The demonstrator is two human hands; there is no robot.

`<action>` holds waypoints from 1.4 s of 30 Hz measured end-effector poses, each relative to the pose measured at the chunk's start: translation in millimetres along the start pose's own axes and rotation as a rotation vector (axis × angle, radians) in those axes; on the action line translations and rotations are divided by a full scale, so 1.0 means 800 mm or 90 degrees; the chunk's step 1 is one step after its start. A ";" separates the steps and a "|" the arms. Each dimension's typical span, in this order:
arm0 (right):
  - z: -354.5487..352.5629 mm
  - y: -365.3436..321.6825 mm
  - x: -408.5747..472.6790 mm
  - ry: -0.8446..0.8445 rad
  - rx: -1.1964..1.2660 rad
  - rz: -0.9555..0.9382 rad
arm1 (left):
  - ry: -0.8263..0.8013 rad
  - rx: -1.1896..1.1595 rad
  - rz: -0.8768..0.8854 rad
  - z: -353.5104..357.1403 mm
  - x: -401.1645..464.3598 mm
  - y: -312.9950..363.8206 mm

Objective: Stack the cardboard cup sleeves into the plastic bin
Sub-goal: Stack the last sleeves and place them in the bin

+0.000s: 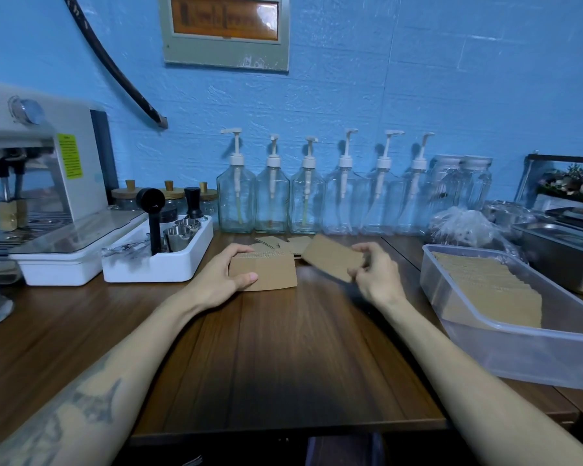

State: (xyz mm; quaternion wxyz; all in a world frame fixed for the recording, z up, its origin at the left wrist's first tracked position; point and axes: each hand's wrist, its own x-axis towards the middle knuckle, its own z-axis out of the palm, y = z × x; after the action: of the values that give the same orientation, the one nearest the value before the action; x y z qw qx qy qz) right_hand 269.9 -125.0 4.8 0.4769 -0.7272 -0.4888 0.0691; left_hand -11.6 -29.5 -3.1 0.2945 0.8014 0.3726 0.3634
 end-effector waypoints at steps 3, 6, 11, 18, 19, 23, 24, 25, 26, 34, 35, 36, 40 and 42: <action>-0.003 -0.006 0.000 0.102 0.157 -0.019 | -0.003 -0.024 -0.012 0.002 -0.001 0.004; 0.004 -0.017 -0.011 0.035 0.250 -0.115 | -0.032 -0.033 -0.015 0.006 -0.003 0.010; 0.023 -0.020 -0.028 -0.108 0.090 -0.288 | -0.108 -0.019 -0.056 0.007 -0.008 0.016; 0.033 -0.020 -0.029 -0.142 0.020 -0.366 | -0.084 -0.090 -0.020 0.020 -0.010 0.025; 0.034 -0.020 -0.029 -0.151 0.026 -0.327 | -0.081 -0.092 -0.017 0.021 -0.010 0.026; 0.039 -0.023 -0.034 -0.262 -0.005 -0.252 | -0.091 -0.096 0.003 0.026 -0.011 0.029; 0.043 -0.025 -0.035 -0.289 -0.026 -0.259 | -0.092 -0.084 0.016 0.028 -0.011 0.030; 0.047 -0.027 -0.037 -0.306 -0.060 -0.266 | -0.095 -0.065 0.028 0.029 -0.011 0.031; 0.050 -0.029 -0.038 -0.310 -0.102 -0.272 | -0.099 -0.045 0.036 0.031 -0.012 0.031; 0.036 -0.035 -0.029 -0.240 -0.179 -0.334 | -0.012 -0.001 0.098 0.031 -0.012 0.028; 0.033 -0.036 -0.026 -0.252 -0.172 -0.338 | -0.009 -0.003 0.097 0.028 -0.013 0.028; 0.032 -0.038 -0.021 -0.268 -0.167 -0.340 | -0.007 -0.005 0.093 0.024 -0.014 0.027; 0.033 -0.040 -0.002 -0.298 -0.149 -0.298 | 0.020 -0.010 0.065 0.005 -0.013 0.012; 0.037 -0.034 0.012 -0.256 -0.194 -0.285 | 0.035 -0.009 0.048 -0.004 -0.011 0.002</action>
State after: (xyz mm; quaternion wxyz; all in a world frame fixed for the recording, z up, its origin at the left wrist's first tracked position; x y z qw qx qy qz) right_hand 239.9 -97.1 13.2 0.2598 -0.6368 -0.7253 0.0309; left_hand -17.6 -36.8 -3.2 0.2760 0.8026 0.3471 0.3990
